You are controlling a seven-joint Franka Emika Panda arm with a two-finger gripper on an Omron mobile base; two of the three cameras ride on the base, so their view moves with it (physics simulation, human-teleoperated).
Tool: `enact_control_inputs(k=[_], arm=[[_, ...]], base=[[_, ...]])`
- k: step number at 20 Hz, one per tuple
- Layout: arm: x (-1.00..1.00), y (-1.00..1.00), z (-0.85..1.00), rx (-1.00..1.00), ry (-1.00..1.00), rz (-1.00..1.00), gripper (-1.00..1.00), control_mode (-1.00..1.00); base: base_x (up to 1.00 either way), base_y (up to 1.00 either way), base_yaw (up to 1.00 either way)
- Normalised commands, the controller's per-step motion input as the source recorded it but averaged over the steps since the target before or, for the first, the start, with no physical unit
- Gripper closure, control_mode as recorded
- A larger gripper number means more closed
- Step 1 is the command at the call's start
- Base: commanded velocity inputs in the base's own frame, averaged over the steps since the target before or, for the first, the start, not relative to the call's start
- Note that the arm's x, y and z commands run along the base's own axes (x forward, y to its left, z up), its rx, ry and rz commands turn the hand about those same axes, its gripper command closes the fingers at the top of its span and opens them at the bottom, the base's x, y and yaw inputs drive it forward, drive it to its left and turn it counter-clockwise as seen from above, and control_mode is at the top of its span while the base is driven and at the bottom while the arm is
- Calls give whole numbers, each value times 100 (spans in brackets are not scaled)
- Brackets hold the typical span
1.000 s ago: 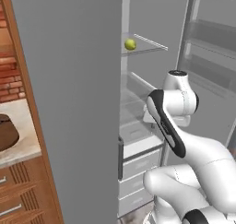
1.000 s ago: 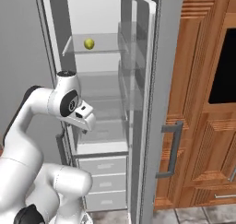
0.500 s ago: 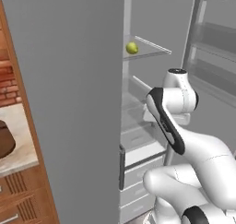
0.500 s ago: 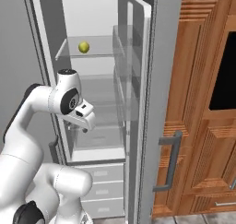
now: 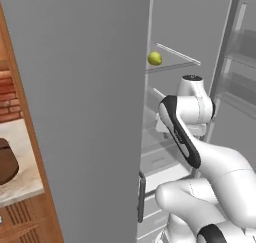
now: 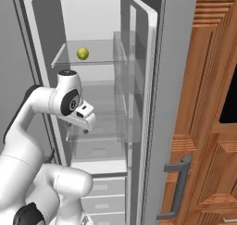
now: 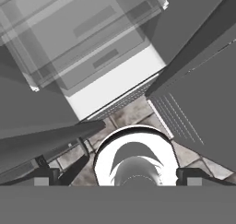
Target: Retrieve a lemon from the fridge and place it on the cutting board with the fish.
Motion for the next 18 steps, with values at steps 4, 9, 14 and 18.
enact_control_inputs(k=[4, 9, 14, 18], arm=[[0, 0, 0, 0, 0, 0, -100, 100], [0, 0, 0, 0, 0, 0, -100, 100], [0, 0, 0, 0, 0, 0, -100, 100], [0, 0, 0, 0, 0, 0, -100, 100]], base=[[13, -33, 11], [40, -24, 14], [19, -10, 10], [2, -8, 5]])
